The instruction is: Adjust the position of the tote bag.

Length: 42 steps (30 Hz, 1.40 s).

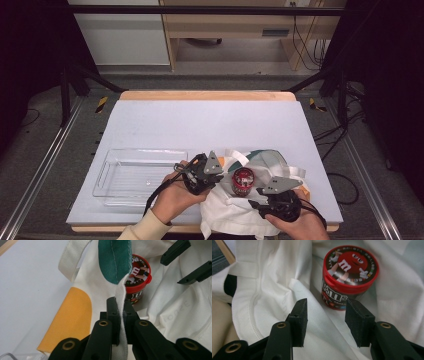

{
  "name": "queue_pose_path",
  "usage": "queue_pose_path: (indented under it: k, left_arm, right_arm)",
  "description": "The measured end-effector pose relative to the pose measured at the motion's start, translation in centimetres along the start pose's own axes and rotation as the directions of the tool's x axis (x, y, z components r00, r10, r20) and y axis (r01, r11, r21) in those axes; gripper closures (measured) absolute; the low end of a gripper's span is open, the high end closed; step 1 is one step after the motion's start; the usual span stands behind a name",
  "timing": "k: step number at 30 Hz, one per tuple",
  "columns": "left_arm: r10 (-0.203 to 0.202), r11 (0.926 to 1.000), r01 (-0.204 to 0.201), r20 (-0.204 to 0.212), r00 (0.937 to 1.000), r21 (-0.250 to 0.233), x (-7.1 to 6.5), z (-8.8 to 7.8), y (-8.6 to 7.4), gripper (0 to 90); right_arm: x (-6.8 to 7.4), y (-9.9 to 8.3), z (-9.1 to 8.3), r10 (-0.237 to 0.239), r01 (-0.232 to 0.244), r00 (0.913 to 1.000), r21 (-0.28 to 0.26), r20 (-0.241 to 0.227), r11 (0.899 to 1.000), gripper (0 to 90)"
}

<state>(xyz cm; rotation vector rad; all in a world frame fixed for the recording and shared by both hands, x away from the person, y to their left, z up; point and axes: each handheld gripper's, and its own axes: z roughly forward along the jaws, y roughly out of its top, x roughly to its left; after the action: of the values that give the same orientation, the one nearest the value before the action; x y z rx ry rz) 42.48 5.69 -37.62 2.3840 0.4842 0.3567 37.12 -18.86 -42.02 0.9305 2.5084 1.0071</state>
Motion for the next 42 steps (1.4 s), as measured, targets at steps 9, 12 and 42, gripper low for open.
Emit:
queue_pose_path:
  k: [9,12,42]
  left_arm:
    - [0.012,0.9994,-0.013,0.027,0.9996,0.033,0.3,0.2,0.0,87.0]
    - [0.000,0.9998,-0.001,0.018,0.9998,0.022,0.3,0.1,0.2,87.1]
    - [-0.140,0.9899,0.141,-0.025,0.9898,0.018,4.8,1.3,0.6,87.3]
  right_arm:
    - [0.0,-0.4,1.5,0.017,-0.016,0.9996,0.026,-0.023,1.000,52.1]
    - [0.1,-0.5,2.2,0.006,-0.005,0.9997,0.043,-0.026,0.999,51.0]
    - [0.7,-1.4,3.2,-0.058,0.061,0.9971,0.069,-0.049,0.996,86.4]
